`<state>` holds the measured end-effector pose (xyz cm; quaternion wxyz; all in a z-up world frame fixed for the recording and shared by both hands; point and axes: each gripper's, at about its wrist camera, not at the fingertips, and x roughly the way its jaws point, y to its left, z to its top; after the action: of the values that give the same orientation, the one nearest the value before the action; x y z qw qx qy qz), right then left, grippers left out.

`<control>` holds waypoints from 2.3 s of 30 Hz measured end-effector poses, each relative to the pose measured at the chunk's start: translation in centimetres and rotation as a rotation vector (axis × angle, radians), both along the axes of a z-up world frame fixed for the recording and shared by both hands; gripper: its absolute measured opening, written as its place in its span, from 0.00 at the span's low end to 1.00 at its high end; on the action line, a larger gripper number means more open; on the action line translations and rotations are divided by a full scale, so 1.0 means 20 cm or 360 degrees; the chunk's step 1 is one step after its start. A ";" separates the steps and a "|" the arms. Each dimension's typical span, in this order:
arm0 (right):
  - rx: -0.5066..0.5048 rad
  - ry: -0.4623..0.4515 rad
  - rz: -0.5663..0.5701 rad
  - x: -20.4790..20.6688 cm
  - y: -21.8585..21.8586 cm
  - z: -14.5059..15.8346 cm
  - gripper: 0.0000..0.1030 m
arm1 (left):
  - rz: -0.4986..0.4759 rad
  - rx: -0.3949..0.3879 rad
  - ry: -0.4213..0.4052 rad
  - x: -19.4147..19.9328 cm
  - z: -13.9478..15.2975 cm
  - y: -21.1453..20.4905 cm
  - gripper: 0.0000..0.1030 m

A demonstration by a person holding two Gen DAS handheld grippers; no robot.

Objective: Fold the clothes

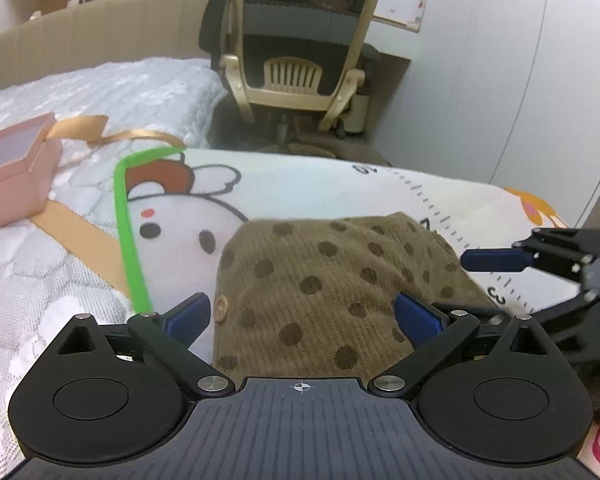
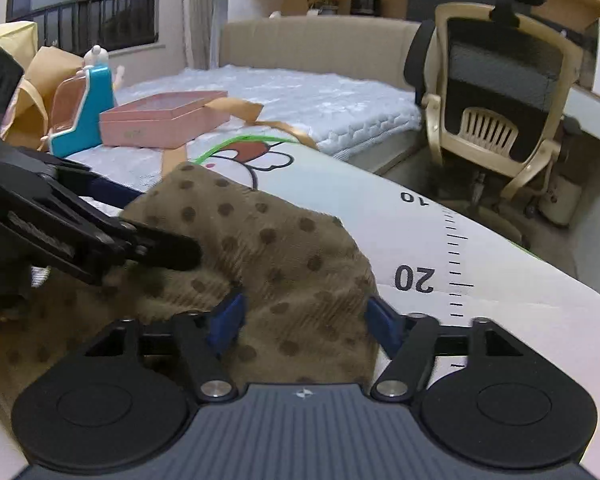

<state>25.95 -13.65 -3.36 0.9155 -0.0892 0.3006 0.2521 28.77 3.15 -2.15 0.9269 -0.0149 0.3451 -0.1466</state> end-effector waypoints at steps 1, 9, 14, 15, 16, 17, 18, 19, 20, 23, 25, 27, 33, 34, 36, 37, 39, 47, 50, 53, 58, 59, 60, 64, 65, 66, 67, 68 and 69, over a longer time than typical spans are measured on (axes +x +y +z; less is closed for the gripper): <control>-0.0004 -0.0008 -0.0010 0.00 0.01 -0.02 0.73 | 0.0008 -0.0027 0.0006 -0.01 0.00 0.02 0.98; -0.0038 0.0001 -0.0040 -0.10 -0.03 -0.02 0.73 | -0.0006 -0.0582 0.0210 -0.05 -0.03 0.22 0.98; -0.0029 0.0010 -0.0066 -0.17 -0.02 -0.03 0.73 | 0.0004 -0.0678 0.0263 0.00 -0.07 0.20 0.98; -0.0027 0.0002 -0.0064 -0.16 -0.01 -0.03 0.73 | 0.0010 -0.0723 0.0259 0.01 -0.07 0.21 0.98; -0.0026 -0.0008 -0.0062 -0.15 0.01 -0.03 0.74 | 0.0015 -0.0768 0.0249 0.02 -0.06 0.22 0.98; -0.0047 -0.0037 -0.0046 -0.13 0.05 -0.04 0.74 | 0.0015 -0.0814 0.0217 0.03 -0.04 0.24 0.98; -0.0071 -0.0069 -0.0027 -0.11 0.10 -0.04 0.74 | 0.0018 -0.0850 0.0185 0.03 -0.02 0.26 0.98; -0.0111 -0.0113 0.0004 -0.09 0.15 -0.04 0.74 | 0.0033 -0.0842 0.0151 0.03 0.00 0.29 0.98; -0.0150 -0.0157 0.0042 -0.05 0.21 -0.04 0.74 | 0.0053 -0.0825 0.0119 0.03 0.01 0.31 0.98; -0.0223 -0.0250 0.0149 0.06 0.38 -0.04 0.74 | 0.0161 -0.0672 0.0077 0.04 0.01 0.38 0.98; -0.0262 -0.0324 0.0219 0.10 0.45 -0.05 0.74 | 0.0231 -0.0606 0.0095 0.04 -0.01 0.44 0.98; -0.0275 -0.0345 0.0250 0.12 0.47 -0.05 0.74 | 0.0262 -0.0587 0.0116 0.04 -0.04 0.49 0.98; -0.0129 -0.0286 0.0230 0.03 0.36 0.10 0.74 | 0.0250 -0.0423 -0.0019 -0.03 0.07 0.52 0.98; -0.0080 -0.0272 0.0270 -0.01 0.34 0.13 0.74 | 0.0252 -0.0379 -0.0066 -0.04 0.10 0.51 0.98; -0.0019 -0.0197 0.0385 -0.08 0.36 0.13 0.74 | 0.0267 -0.0283 -0.0154 -0.02 0.15 0.50 0.98; 0.0010 -0.0157 0.0444 -0.12 0.37 0.13 0.74 | 0.0287 -0.0255 -0.0168 0.00 0.17 0.50 0.98; 0.0013 0.0039 0.0515 -0.13 0.42 0.04 0.74 | 0.0320 -0.0165 -0.0170 0.07 0.17 0.49 0.98; 0.0108 0.0088 0.0544 -0.11 0.29 0.16 0.76 | 0.0297 0.0047 -0.0108 0.22 0.04 0.46 0.99; 0.0190 0.0018 0.0346 0.06 0.24 0.26 0.76 | 0.0294 -0.0003 -0.0102 0.22 0.01 0.48 1.00; 0.0229 0.0004 0.0089 0.33 0.28 0.25 0.76 | 0.0299 -0.0037 -0.0097 0.21 0.00 0.50 1.00; -0.0057 0.0044 -0.0104 0.59 0.39 -0.01 0.83 | 0.0312 -0.0031 -0.0108 0.21 0.00 0.50 1.00; -0.0066 0.0028 -0.0113 0.60 0.38 -0.04 0.85 | 0.0313 -0.0034 -0.0107 0.21 0.01 0.50 1.00; -0.0059 0.0020 -0.0119 0.59 0.37 -0.05 0.85 | 0.0315 -0.0041 -0.0105 0.21 0.01 0.50 1.00; -0.0059 0.0045 -0.0139 0.58 0.28 -0.06 0.85 | 0.0291 -0.0091 -0.0128 0.18 0.06 0.51 0.99; -0.0053 0.0053 -0.0146 0.58 0.27 -0.07 0.85 | 0.0296 -0.0086 -0.0132 0.18 0.07 0.51 0.99; -0.0039 0.0062 -0.0152 0.58 0.26 -0.08 0.85 | 0.0301 -0.0078 -0.0134 0.18 0.07 0.52 1.00; -0.0026 0.0066 -0.0156 0.57 0.26 -0.08 0.85 | 0.0306 -0.0060 -0.0132 0.19 0.06 0.52 1.00; -0.0025 0.0061 -0.0161 0.58 0.28 -0.08 0.85 | 0.0307 -0.0061 -0.0126 0.20 0.05 0.53 1.00; -0.0035 0.0050 -0.0165 0.58 0.30 -0.07 0.85 | 0.0307 -0.0063 -0.0121 0.21 0.03 0.54 1.00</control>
<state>37.46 -7.68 -4.80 0.9214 -0.0795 0.3219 0.2025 33.07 13.93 -1.47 0.9487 -0.0607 0.3037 -0.0638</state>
